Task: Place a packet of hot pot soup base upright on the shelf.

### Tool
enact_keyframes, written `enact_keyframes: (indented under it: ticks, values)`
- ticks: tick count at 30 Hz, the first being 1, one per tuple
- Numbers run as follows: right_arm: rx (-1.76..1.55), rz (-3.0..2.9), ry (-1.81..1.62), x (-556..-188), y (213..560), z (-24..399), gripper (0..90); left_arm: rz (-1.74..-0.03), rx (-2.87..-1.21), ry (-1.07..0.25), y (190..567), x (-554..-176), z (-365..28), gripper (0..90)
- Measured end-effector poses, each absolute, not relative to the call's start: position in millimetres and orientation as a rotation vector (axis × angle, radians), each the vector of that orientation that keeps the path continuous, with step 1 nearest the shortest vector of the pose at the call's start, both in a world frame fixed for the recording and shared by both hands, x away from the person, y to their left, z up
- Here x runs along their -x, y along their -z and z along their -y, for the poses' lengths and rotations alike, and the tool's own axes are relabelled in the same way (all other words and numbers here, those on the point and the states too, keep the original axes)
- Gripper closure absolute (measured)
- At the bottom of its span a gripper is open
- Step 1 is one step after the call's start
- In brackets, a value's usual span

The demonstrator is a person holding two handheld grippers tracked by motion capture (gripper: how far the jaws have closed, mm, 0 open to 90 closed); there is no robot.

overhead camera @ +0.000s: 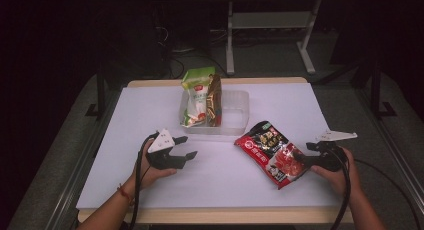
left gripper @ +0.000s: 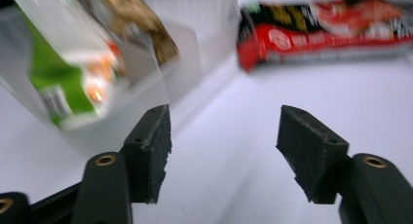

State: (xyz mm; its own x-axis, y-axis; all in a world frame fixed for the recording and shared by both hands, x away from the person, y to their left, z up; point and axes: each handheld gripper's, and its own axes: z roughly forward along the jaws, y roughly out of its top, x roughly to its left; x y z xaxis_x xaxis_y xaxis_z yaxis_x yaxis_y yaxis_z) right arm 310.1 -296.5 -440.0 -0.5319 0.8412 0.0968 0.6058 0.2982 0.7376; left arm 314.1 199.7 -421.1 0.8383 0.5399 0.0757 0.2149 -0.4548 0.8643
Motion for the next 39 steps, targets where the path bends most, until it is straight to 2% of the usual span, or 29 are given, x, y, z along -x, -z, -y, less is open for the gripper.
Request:
enact_keyframes:
  ticks: [4,8,10,31,39]
  values:
    - [-1.356,-2.325,-1.167,-313,446,299,29.3,-0.562,-2.073,-0.391,430,-303,-204,33.3]
    - [-1.329,-2.412,-1.209,-315,447,295,33.3,-0.572,-2.072,-0.402,430,-300,-204,32.1]
    - [-1.308,-2.44,-1.191,-315,447,289,31.1,-0.581,-2.06,-0.394,428,-300,-203,32.0]
    - [-1.247,-2.551,-1.198,-306,445,265,30.9,-0.577,-2.102,-0.297,438,-301,-191,29.5]
    - [-1.22,-2.591,-1.192,-303,444,254,30.1,-0.604,-2.089,-0.177,446,-309,-174,28.7]
